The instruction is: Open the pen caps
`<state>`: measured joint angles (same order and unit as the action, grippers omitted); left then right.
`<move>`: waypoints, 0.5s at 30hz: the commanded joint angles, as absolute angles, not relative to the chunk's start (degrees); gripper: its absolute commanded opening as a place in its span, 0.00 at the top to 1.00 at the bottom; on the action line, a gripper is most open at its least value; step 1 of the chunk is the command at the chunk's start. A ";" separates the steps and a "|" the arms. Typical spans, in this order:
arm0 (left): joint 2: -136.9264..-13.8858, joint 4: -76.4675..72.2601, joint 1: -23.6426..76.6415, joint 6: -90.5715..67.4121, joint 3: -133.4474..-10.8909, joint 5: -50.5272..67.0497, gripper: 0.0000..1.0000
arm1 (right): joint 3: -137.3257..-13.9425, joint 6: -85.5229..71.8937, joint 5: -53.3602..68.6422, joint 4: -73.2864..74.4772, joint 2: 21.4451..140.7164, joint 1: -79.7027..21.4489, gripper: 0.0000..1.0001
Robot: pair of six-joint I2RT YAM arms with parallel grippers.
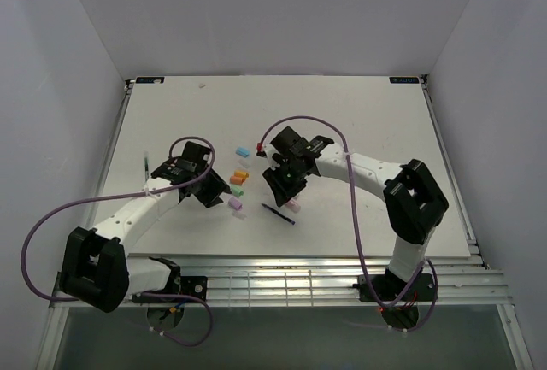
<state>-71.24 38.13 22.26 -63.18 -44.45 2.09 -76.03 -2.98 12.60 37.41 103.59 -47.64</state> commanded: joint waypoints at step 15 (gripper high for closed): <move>-89.55 46.23 -7.29 -36.13 -66.88 -17.66 0.53 | -77.08 -5.10 22.06 42.10 89.48 -47.64 0.54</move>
